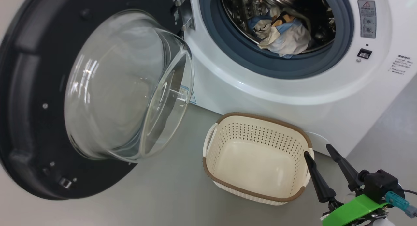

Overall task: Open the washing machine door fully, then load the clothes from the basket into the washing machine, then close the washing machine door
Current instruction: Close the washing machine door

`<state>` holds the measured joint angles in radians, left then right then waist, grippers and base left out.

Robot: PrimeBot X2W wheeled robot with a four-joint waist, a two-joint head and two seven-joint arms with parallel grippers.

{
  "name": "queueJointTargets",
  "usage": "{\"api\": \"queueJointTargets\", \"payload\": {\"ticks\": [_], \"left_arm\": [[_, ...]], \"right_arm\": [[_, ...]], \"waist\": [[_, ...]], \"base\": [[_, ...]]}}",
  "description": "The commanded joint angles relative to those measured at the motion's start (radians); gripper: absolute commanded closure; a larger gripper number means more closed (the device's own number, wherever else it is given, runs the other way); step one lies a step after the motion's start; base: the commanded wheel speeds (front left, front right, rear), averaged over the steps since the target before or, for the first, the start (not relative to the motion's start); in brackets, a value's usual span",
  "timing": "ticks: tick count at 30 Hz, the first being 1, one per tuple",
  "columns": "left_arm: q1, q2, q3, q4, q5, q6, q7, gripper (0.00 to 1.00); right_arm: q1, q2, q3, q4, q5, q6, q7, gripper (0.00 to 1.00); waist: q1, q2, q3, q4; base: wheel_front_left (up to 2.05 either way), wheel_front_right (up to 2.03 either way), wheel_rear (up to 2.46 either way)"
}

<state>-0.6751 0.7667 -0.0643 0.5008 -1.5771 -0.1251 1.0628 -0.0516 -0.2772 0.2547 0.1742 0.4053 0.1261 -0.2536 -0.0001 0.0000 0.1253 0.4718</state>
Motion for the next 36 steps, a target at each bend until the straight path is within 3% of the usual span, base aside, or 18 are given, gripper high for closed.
{"api": "queueJointTargets", "payload": {"ticks": [1,20,36], "left_arm": [[0.002,0.058,0.031,-0.054,-0.016,-0.006,0.025,1.0],[0.094,0.006,-0.008,-0.247,-0.034,-0.006,0.088,1.0],[0.101,-0.092,-0.024,-0.349,0.007,-0.006,0.02,1.0]], "right_arm": [[0.008,0.001,0.012,-0.02,0.007,0.005,-0.008,0.0],[0.097,0.032,-0.039,-0.032,0.004,0.005,-0.008,0.0],[0.119,0.048,-0.067,-0.043,-0.003,0.005,-0.008,0.0]], "waist": [[0.0001,0.0,-0.03,-0.011],[0.0001,0.0,-0.122,-0.145],[0.0001,0.0,-0.134,-0.359]], "base": [[0.0,0.0,0.0],[0.0,0.0,0.0],[0.0,0.0,0.0]]}}
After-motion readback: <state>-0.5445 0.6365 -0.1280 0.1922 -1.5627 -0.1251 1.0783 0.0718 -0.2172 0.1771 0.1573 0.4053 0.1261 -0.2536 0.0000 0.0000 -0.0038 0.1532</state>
